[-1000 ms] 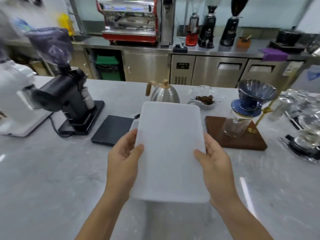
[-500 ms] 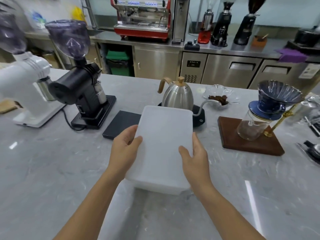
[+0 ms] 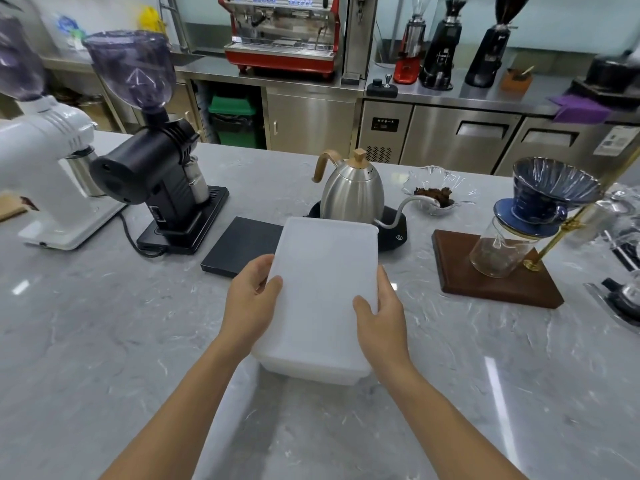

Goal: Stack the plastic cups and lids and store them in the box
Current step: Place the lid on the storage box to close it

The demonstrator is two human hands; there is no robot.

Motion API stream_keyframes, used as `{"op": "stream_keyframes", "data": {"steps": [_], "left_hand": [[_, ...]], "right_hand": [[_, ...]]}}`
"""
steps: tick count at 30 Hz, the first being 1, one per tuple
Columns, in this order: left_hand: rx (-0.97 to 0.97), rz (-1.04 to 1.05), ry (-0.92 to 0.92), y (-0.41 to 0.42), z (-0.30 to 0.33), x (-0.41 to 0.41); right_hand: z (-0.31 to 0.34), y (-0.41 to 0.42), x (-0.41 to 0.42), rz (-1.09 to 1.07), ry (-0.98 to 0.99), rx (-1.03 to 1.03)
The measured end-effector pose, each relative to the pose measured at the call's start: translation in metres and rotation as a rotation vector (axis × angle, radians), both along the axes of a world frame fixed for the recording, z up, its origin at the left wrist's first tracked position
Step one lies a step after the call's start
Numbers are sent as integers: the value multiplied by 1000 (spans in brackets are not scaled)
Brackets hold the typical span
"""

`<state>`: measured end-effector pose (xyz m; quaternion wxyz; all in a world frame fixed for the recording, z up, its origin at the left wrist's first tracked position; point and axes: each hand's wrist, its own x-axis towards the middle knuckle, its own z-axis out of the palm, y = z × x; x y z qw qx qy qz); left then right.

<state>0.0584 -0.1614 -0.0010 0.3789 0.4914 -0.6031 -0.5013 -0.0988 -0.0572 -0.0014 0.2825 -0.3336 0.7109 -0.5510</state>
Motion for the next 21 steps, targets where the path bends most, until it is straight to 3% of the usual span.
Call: {"op": "stream_keyframes", "data": {"steps": [17, 21], "left_hand": [[43, 56, -16, 19, -16, -2], [-136, 7, -230, 15, -12, -12]], "right_hand": [[-18, 19, -9, -15, 45, 66], [-12, 14, -20, -26, 62, 90]]}}
